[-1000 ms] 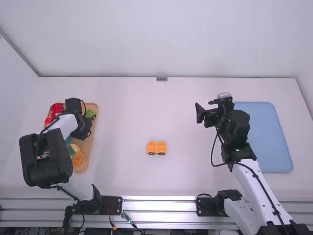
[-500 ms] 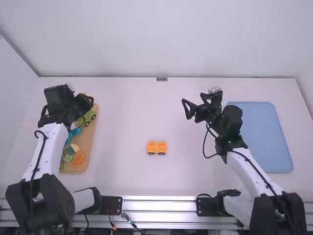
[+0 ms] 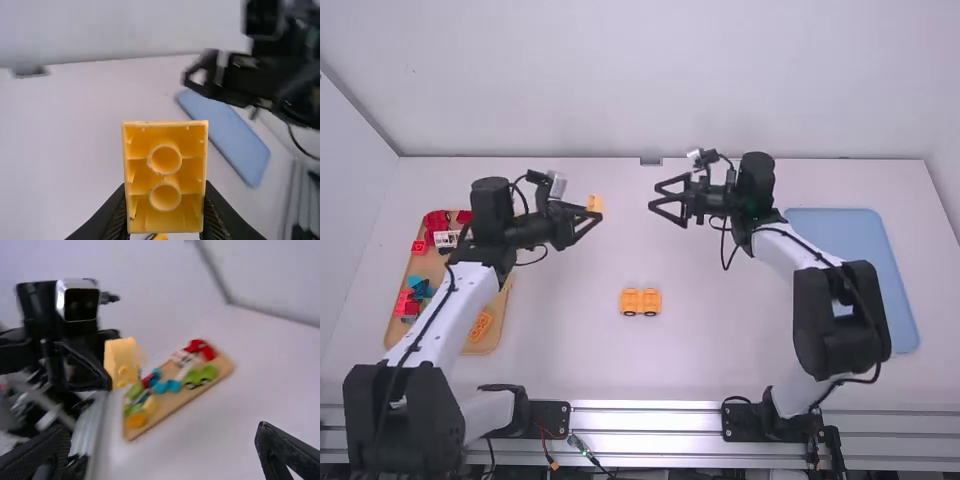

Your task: Assemble lego blocks to make yellow taxi

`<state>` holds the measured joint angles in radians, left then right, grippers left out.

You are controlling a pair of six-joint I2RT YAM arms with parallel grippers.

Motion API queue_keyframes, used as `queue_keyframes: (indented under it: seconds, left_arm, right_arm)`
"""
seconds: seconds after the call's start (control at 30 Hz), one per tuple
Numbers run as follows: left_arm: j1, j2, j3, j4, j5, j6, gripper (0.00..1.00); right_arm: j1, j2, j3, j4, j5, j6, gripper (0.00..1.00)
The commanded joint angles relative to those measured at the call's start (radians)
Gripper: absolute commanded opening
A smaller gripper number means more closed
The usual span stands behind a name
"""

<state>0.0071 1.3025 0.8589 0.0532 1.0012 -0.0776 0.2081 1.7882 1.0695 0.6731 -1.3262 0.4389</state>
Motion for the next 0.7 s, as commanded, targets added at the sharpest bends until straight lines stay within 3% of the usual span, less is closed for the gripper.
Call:
queue_keyframes:
  seconds: [0.0, 0.3, 0.4, 0.67]
  left_arm:
    - [-0.059, 0.025, -0.012, 0.034, 0.111, 0.094, 0.21]
    - [-0.123, 0.131, -0.013, 0.188, 0.115, 0.023, 0.19]
    - [-0.125, 0.171, -0.013, 0.262, 0.196, 0.014, 0.18]
    - [-0.124, 0.254, -0.013, 0.407, 0.255, -0.068, 0.16]
  right_arm:
    - [0.02, 0.045, 0.076, -0.005, -0.235, 0.019, 0.91]
    - [0.062, 0.075, 0.097, 0.004, -0.234, -0.056, 0.94]
    - [0.059, 0.075, 0.097, 0.005, -0.234, -0.089, 0.92]
    - [0.063, 0.075, 0.097, 0.008, -0.222, -0.13, 0.78]
